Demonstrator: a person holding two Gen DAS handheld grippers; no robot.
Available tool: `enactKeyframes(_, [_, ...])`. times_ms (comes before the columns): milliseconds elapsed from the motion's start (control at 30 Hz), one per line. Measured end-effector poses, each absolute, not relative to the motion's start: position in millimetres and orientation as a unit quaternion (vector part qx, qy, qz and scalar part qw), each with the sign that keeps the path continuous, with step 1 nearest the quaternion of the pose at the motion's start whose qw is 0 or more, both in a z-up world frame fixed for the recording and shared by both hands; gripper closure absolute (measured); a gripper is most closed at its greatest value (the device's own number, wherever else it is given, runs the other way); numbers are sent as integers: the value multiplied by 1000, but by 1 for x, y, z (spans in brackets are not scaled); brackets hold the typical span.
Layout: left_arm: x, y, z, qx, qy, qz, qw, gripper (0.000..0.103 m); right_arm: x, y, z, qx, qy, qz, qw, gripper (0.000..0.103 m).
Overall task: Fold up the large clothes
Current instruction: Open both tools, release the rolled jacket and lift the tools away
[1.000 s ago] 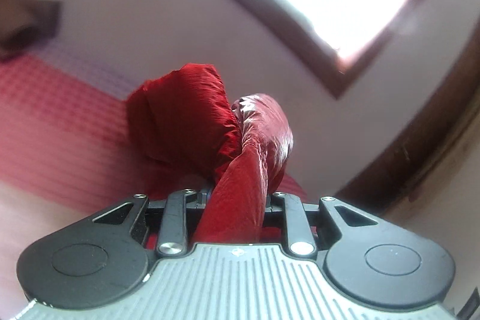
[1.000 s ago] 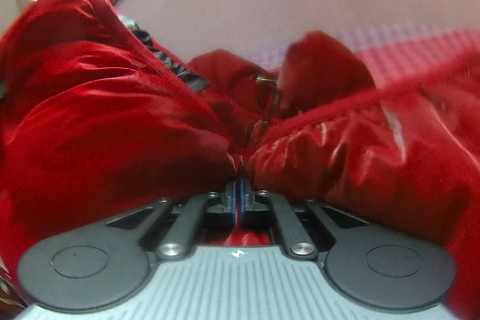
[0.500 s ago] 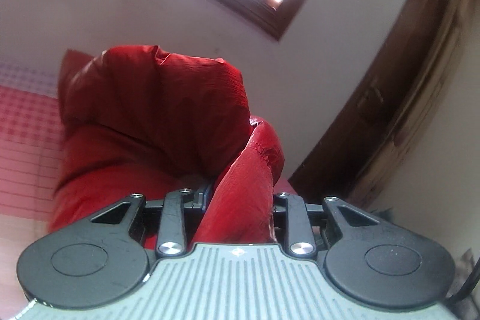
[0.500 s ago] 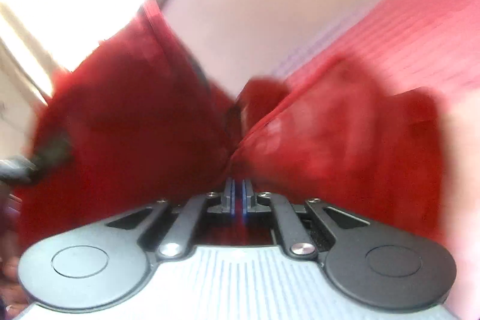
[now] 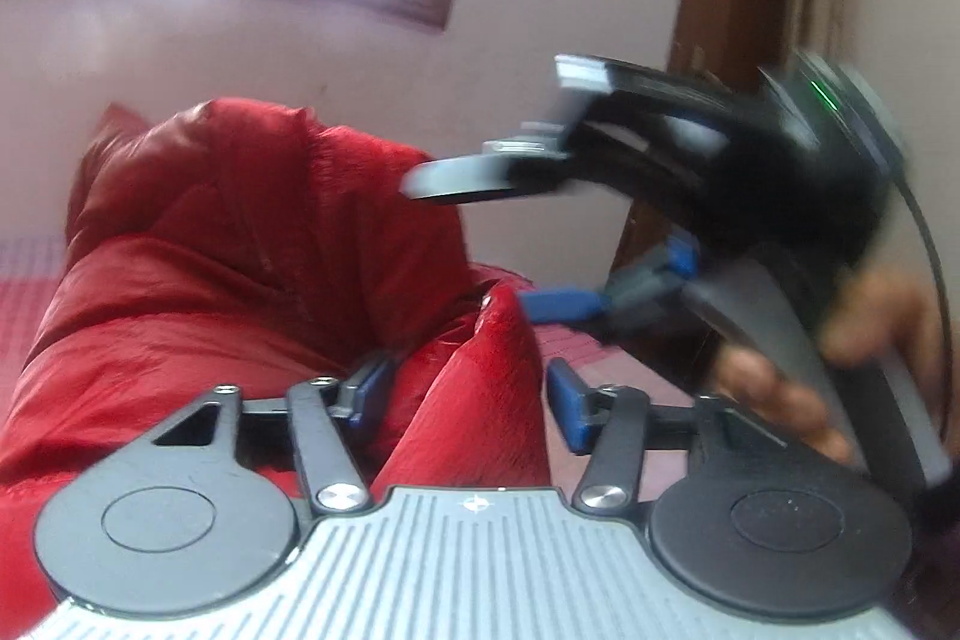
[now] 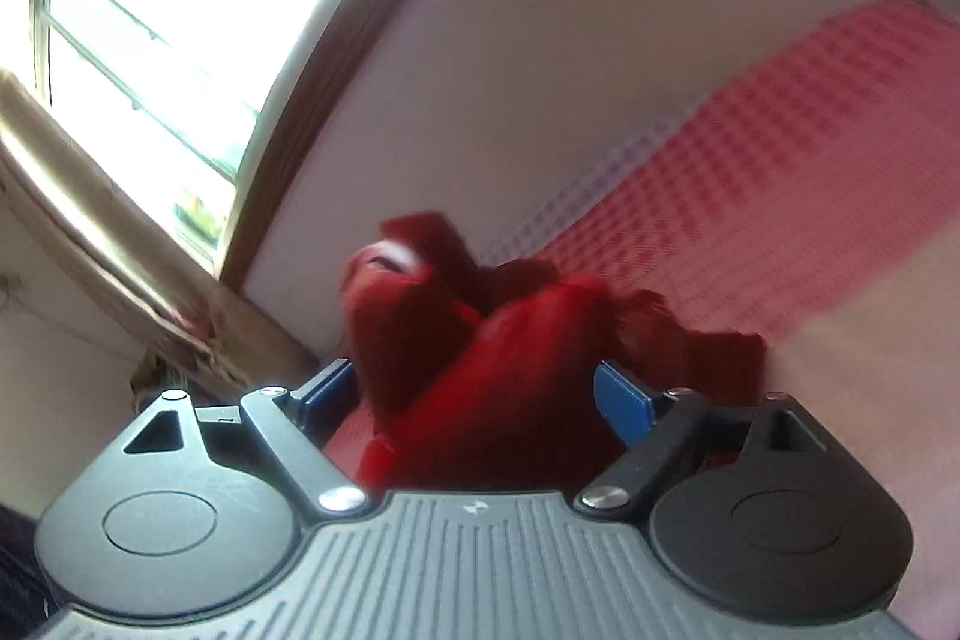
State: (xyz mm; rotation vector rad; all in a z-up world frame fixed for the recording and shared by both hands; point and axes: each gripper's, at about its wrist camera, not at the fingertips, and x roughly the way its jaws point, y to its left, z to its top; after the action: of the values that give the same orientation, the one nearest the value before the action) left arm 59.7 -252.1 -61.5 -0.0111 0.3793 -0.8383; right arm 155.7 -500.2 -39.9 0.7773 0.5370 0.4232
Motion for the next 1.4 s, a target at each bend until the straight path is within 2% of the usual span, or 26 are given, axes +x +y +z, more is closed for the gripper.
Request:
enactKeyframes(67, [52,-259,-65,19,168,-406,898,31,166,-487,-32,323,273,186,887,17])
enactKeyframes(100, [48,-258,-65,30,163,-406,899,29,169,-480,-28,289,274,179,900,30])
enactKeyframes(133, [44,-256,-65,33,160,-408,898,29,170,-474,-25,252,278,173,911,56])
enactKeyframes(200, [35,-242,-59,18,160,-426,890,26,169,-470,-24,210,285,162,921,68])
enactKeyframes(233, [32,-233,-55,4,163,-434,886,20,166,-470,-24,199,285,162,924,72])
enactKeyframes(267, [26,-221,-50,-13,164,-437,884,11,162,-470,-24,183,278,162,929,73])
enactKeyframes(333, [16,-199,-44,-35,155,-426,891,1,154,-471,-27,168,271,156,935,77])
enactKeyframes(400, [11,-186,-44,-35,150,-413,897,1,149,-479,-33,178,265,153,935,79])
enactKeyframes(433, [13,-185,-47,-28,154,-412,898,4,147,-480,-34,181,260,152,936,80])
enactKeyframes(533, [21,-198,-58,9,184,-421,888,28,138,-490,-39,203,249,153,935,83])
enactKeyframes(633, [16,-201,-62,10,167,-425,890,37,139,-502,-45,223,245,146,932,86])
enactKeyframes(700, [9,-212,-60,30,144,-430,891,37,136,-511,-50,231,245,138,931,87])
enactKeyframes(833, [-5,-232,-69,99,104,-437,888,27,132,-531,-66,267,249,126,923,87])
enactKeyframes(1033, [6,-251,-103,138,126,-446,875,28,122,-540,-93,259,267,85,924,87])
enactKeyframes(1167, [14,-250,-110,135,128,-454,871,25,95,-546,-54,227,183,81,953,87])
enactKeyframes(1233, [18,-256,-114,136,127,-456,870,19,87,-536,-26,202,140,120,962,87])
enactKeyframes(1400, [10,-268,-121,140,127,-456,870,12,124,-474,9,91,173,166,967,87])
